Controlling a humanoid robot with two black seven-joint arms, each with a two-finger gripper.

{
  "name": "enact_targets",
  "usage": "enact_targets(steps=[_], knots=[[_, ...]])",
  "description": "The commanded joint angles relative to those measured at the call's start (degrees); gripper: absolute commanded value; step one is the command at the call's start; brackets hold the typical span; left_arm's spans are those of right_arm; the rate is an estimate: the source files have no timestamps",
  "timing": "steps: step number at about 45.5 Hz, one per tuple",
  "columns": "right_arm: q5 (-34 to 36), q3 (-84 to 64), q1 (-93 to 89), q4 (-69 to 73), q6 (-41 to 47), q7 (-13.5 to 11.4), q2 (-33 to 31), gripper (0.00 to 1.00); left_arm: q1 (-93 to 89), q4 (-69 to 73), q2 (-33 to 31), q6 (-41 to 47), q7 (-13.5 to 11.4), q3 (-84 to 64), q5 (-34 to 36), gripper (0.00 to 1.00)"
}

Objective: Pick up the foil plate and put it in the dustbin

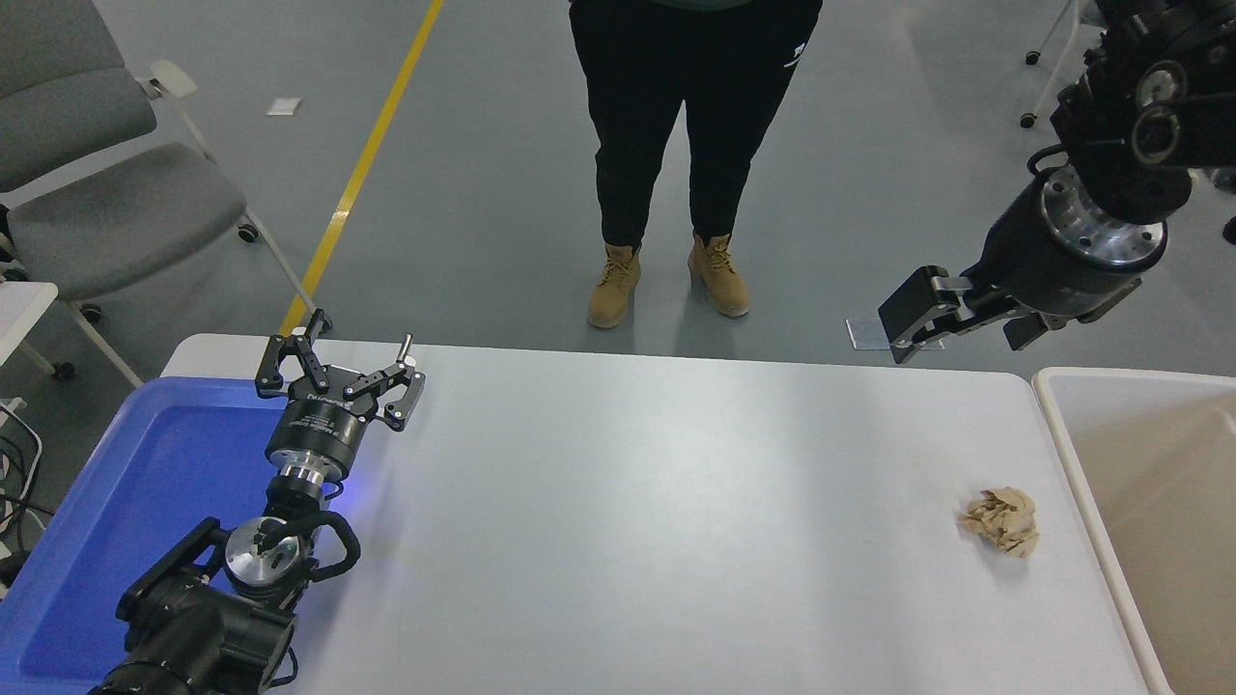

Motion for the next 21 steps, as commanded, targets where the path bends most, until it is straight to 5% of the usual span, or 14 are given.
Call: enact_targets(steps=[1,21], knots=[[1.69,-2.66,2.21,1.96,1.72,-0.02,0.75,1.0,0.0,0.0,0.0,-0.06,0.01,0.0,0.0,0.99],[1.6,-3.45,2.3,2.57,2.6,-0.02,1.45,1.0,0.0,0.0,0.0,0.03,0.01,0.0,0.0,0.99]])
